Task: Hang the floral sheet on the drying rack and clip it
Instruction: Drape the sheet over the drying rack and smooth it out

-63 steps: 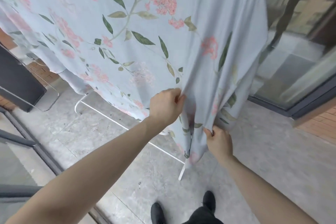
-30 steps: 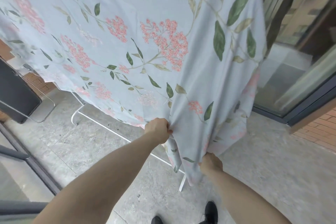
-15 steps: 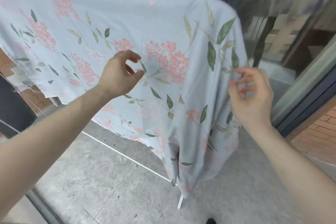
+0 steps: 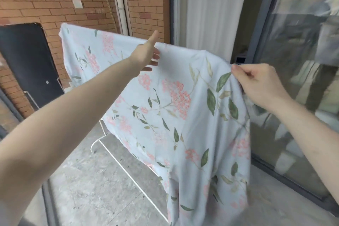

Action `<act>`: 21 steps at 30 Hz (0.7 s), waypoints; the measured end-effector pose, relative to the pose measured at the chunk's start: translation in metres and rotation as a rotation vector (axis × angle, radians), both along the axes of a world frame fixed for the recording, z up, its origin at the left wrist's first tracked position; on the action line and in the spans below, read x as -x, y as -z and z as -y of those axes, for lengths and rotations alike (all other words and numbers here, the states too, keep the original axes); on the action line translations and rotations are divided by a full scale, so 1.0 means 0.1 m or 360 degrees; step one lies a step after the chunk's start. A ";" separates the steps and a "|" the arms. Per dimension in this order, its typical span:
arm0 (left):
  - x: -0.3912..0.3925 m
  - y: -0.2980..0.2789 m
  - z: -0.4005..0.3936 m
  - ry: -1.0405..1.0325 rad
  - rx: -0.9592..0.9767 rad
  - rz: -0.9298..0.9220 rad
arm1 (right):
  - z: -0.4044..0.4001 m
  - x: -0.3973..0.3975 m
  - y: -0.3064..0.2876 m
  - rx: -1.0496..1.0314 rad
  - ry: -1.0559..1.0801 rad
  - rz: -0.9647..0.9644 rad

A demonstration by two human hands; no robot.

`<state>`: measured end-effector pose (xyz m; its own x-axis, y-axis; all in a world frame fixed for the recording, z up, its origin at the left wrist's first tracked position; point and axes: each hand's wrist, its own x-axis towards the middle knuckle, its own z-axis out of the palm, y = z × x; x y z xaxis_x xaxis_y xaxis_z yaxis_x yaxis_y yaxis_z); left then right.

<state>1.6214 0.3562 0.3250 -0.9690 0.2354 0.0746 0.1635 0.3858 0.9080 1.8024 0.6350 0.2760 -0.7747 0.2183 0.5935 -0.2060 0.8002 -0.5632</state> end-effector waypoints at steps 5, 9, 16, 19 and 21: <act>-0.24 -0.27 -0.46 -0.0113 0.0262 -0.0006 | -0.29 0.16 -0.31 -0.0189 -0.0310 0.0181; -0.34 -0.32 -0.64 -0.0229 0.0360 0.0102 | -0.39 0.43 -0.36 0.0044 -0.0706 0.0481; -0.38 -0.35 -0.80 -0.0363 0.0514 0.0094 | -0.32 0.62 -0.43 0.0167 -0.1125 0.0739; -0.34 -0.37 -0.85 -0.0405 0.0535 0.0102 | -0.34 0.73 -0.46 0.0149 -0.1246 0.0751; -0.35 -0.41 -0.85 -0.0429 0.0545 0.0130 | -0.35 0.82 -0.45 0.0133 -0.1351 0.0705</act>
<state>1.6563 0.4412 0.3656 -0.9987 -0.0290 -0.0428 -0.0510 0.6856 0.7262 1.7205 0.6701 0.3215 -0.8443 -0.4900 0.2170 -0.4529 0.4360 -0.7777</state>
